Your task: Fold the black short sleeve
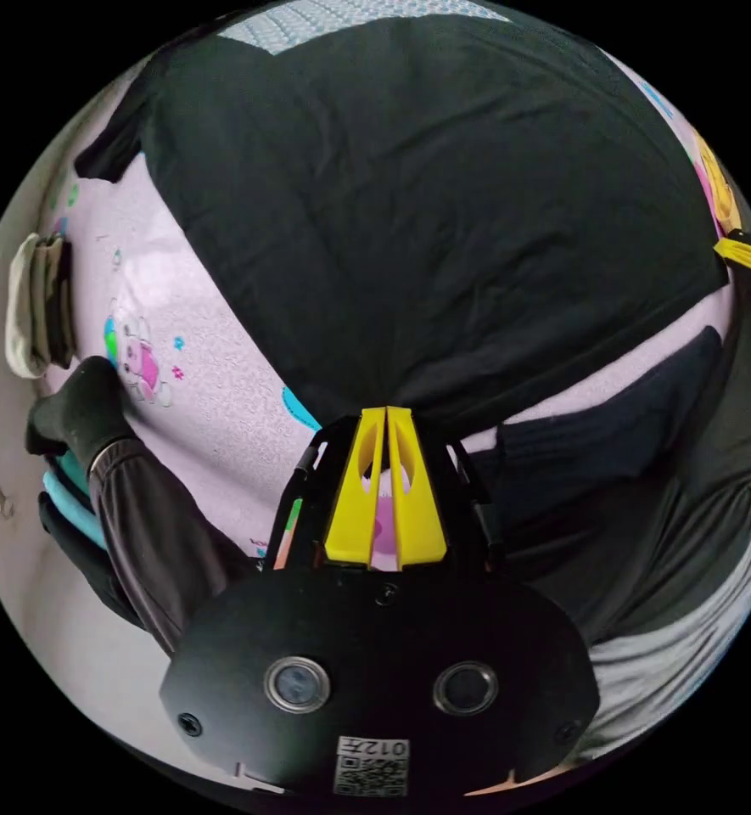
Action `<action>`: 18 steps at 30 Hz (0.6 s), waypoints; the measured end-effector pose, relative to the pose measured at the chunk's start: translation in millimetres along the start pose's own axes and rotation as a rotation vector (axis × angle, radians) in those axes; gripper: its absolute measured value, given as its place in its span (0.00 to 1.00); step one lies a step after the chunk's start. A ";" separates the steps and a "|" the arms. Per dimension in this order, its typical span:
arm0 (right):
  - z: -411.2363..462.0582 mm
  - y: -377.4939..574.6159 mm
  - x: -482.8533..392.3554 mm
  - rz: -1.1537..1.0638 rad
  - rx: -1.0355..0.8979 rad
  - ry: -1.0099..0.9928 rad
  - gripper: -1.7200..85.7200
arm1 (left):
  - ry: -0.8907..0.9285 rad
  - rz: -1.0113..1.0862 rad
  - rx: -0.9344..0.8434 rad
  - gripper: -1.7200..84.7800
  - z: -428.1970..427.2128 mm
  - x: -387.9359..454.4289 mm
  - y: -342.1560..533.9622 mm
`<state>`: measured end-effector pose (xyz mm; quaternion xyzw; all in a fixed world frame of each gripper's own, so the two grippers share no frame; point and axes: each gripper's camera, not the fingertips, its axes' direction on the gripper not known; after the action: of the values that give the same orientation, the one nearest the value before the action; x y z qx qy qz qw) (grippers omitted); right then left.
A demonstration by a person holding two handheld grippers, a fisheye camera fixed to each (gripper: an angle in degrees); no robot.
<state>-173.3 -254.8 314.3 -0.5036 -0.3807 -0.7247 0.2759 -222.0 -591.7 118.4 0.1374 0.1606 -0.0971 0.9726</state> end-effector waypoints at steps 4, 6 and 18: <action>-1.5 0.9 1.6 -0.012 -0.052 -0.060 0.01 | 0.195 0.072 0.026 0.03 -41.6 -34.1 13.6; -11.5 5.8 11.0 -0.032 -0.062 -0.142 0.01 | 0.219 0.069 0.144 0.03 -85.0 -58.4 17.3; -172.4 -35.3 140.5 0.156 0.702 0.102 0.08 | 0.355 -0.265 0.683 0.06 -246.6 -261.1 -74.7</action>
<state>-338.4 -380.4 401.8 -0.3692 -0.5525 -0.5507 0.5051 -552.6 -550.8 -35.2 0.4453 0.3008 -0.2441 0.8072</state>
